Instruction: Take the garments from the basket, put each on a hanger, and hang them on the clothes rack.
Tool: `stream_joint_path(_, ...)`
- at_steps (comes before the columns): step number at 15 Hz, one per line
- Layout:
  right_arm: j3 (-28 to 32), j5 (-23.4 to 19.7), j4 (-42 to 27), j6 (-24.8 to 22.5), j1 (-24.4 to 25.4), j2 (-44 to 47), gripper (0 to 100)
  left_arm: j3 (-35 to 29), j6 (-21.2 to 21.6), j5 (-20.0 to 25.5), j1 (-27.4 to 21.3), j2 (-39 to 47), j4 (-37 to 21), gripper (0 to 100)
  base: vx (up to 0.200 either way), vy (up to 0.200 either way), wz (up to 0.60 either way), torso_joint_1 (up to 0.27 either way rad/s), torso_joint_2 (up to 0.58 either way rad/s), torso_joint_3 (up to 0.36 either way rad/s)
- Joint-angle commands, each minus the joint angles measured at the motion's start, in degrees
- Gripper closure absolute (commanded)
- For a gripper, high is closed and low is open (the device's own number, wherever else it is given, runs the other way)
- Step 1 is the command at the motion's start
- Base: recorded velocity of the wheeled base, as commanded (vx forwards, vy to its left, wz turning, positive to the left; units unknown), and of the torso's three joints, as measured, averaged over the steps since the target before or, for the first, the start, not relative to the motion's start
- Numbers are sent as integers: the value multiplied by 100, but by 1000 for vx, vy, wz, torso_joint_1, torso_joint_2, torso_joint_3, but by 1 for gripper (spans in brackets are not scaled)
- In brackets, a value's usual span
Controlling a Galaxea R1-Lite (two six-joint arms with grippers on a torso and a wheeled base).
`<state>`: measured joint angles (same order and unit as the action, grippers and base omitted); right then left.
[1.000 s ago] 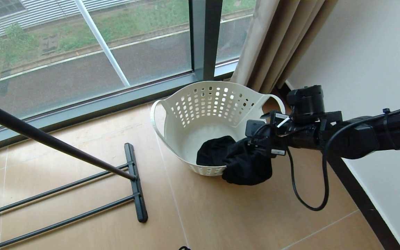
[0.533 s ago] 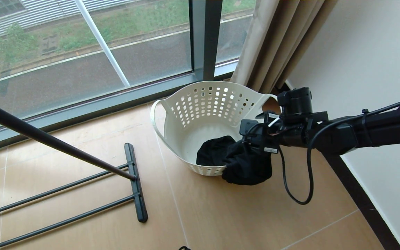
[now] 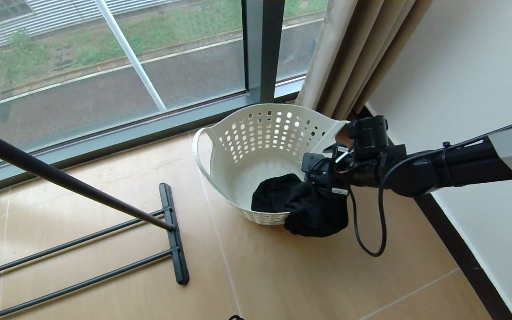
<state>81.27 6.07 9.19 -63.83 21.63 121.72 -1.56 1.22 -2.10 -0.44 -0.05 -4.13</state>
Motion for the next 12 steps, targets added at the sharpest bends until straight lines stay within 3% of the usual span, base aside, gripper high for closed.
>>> stream_joint_path(1, 108, -1, 4, 2, -36, 106, 0, -2, 1, -1, 0, 5, 0, 0, 0, 0, 0, 0, 0, 0)
stream_joint_path(5, 249, -9, -14, 2, -36, 132, 0, -2, 1, -1, -9, 5, 0, 0, 0, 0, 0, 0, 0, 0)
stream_joint_path(6, 266, -9, -23, 2, -36, 132, 100, 7, 1, -1, -9, 5, 0, 0, 0, 0, 0, 0, 0, 0)
stream_joint_path(12, 249, -18, -31, 116, -27, 88, 100, 7, 1, -10, 0, 5, 0, 0, 0, 0, 0, 0, 0, 0)
